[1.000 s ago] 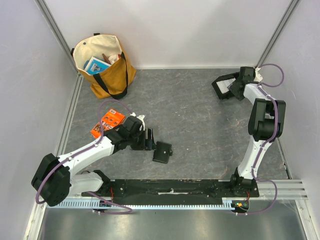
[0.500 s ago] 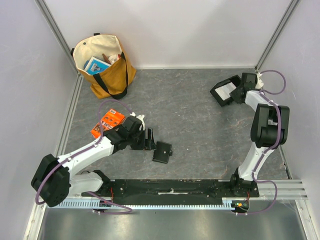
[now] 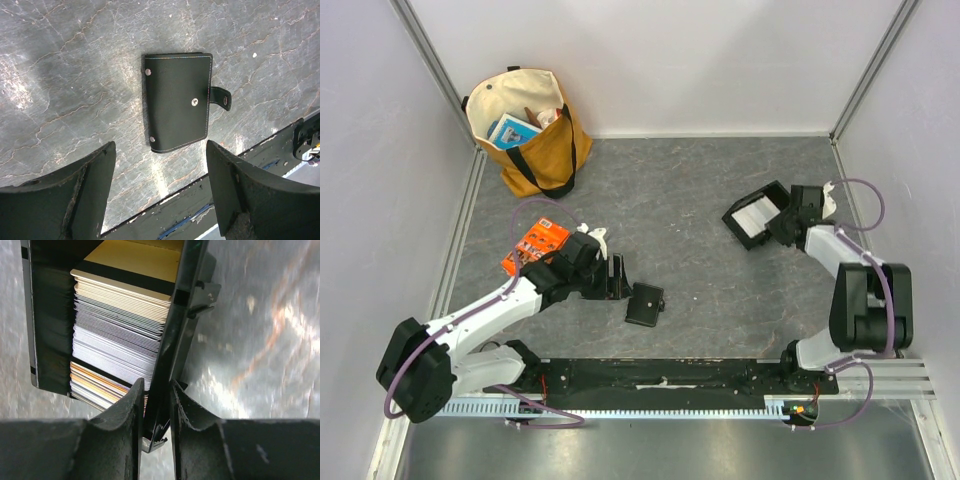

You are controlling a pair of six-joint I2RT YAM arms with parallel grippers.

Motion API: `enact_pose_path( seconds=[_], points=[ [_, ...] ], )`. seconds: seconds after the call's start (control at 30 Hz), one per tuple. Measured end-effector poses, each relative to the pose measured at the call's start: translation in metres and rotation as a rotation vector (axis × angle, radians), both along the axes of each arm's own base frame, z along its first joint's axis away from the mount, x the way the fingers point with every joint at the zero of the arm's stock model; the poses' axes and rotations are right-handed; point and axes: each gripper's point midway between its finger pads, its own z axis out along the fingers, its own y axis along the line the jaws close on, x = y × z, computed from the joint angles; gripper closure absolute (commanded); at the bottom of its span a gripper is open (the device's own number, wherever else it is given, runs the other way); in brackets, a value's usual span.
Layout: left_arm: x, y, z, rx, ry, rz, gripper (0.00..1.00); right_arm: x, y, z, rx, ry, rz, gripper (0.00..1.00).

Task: Put the credit cards into the card holder
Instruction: Move the storage box to the center of the board.

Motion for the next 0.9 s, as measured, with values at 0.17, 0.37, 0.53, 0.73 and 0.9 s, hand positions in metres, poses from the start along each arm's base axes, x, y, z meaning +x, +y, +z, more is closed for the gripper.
enact_pose_path(
  seconds=[0.17,0.37,0.53,0.73,0.9],
  points=[
    [-0.002,0.001,-0.002,0.004,0.004,0.0,0.22,-0.051,0.041,0.002,0.048,-0.006,0.023,0.76],
    [0.0,0.0,-0.001,-0.002,-0.002,0.0,0.22,-0.106,0.083,0.004,0.112,-0.018,0.055,0.76],
    [-0.001,0.0,-0.001,-0.005,0.0,-0.003,0.22,-0.127,0.096,0.006,0.156,-0.035,0.037,0.77],
    [0.0,-0.002,0.0,-0.013,-0.004,-0.006,0.22,-0.133,0.097,0.006,0.171,-0.048,-0.031,0.75],
    [0.0,-0.008,0.003,-0.038,-0.005,-0.021,0.22,-0.13,0.109,0.006,0.183,-0.061,-0.07,0.72]
  ],
)
